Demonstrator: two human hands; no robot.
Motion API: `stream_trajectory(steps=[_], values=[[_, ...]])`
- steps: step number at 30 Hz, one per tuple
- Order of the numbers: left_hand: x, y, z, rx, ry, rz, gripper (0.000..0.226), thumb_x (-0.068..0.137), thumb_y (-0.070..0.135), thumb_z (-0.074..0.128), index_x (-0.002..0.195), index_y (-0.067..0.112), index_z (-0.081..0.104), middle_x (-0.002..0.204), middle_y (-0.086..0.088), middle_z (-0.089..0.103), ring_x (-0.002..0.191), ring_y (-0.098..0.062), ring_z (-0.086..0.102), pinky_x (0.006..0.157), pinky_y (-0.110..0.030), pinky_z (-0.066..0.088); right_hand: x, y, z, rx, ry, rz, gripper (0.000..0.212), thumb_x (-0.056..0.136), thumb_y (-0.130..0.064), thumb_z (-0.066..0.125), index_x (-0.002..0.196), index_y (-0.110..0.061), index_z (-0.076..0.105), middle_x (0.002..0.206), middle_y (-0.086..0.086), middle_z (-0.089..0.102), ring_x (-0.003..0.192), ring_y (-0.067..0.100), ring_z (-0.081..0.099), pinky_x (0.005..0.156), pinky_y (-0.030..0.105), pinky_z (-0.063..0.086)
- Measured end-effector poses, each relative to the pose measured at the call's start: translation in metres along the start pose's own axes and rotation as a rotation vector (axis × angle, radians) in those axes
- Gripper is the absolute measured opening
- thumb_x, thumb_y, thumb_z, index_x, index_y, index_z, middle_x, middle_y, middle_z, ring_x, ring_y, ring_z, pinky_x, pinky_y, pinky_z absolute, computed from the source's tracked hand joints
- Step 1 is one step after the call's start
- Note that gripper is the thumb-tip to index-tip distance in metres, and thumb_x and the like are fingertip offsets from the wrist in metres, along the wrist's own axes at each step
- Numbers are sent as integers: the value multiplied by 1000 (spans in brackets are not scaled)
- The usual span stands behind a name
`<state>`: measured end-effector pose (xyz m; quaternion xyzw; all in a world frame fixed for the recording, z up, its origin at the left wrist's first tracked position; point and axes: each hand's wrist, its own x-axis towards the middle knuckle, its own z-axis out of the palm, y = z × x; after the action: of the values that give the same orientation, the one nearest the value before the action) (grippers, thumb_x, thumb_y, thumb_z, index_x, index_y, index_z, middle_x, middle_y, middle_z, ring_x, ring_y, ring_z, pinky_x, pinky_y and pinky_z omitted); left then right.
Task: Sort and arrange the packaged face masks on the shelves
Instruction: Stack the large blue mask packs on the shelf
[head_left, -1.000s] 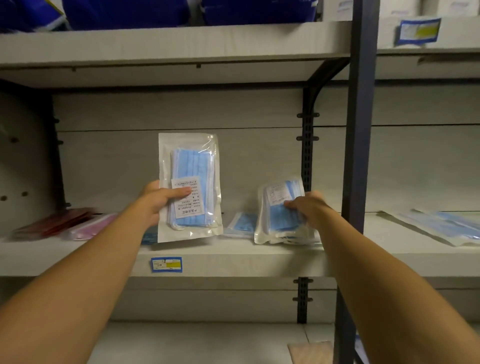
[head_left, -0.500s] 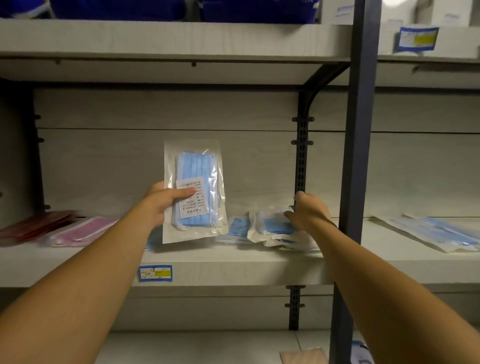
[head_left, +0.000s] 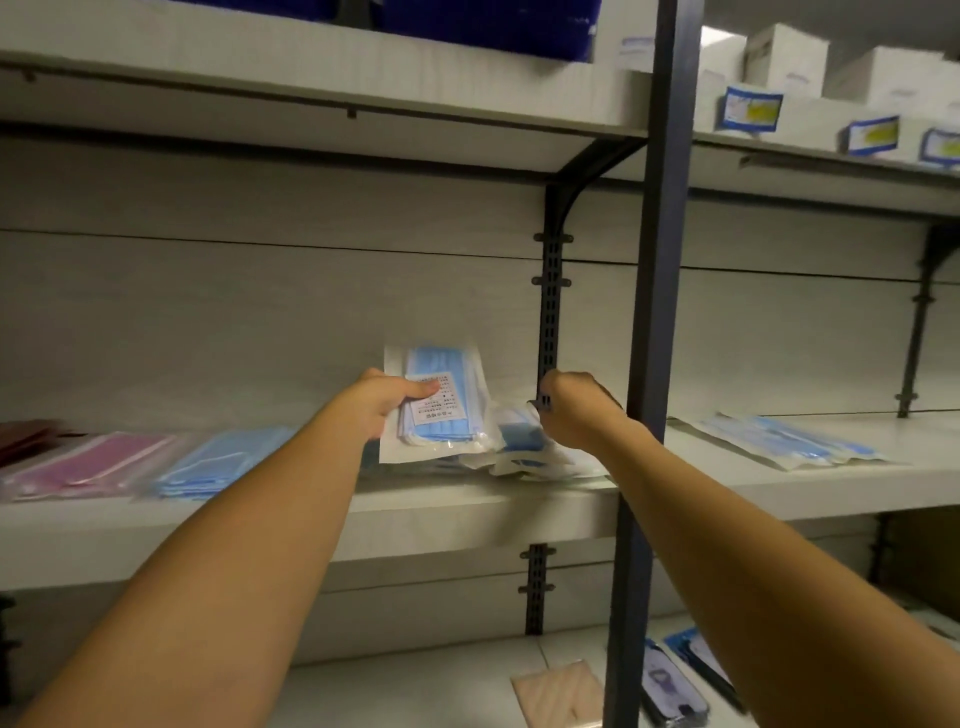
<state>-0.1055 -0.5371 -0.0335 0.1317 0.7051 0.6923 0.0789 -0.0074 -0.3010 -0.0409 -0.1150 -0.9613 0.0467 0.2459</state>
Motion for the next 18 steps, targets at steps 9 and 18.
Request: stream_trajectory(steps=[9,18], values=[[2,-2,54,31,-177,-75,35,85,-7,73,116,-8,58,91,-21,69,74,-33,70,57,-44,59,-14,-14,-16,-28,63,-43,22,91,-10,61,111,-9,53,97,10,59,80,28,58,68,39,56],[-2,-7,87,538,-91,5,59,80,36,85,120,1,59,107,-13,60,97,-31,60,91,-39,51,-18,-6,-22,20,48,1,32,90,-7,62,122,-8,54,111,14,62,91,31,63,83,45,60]])
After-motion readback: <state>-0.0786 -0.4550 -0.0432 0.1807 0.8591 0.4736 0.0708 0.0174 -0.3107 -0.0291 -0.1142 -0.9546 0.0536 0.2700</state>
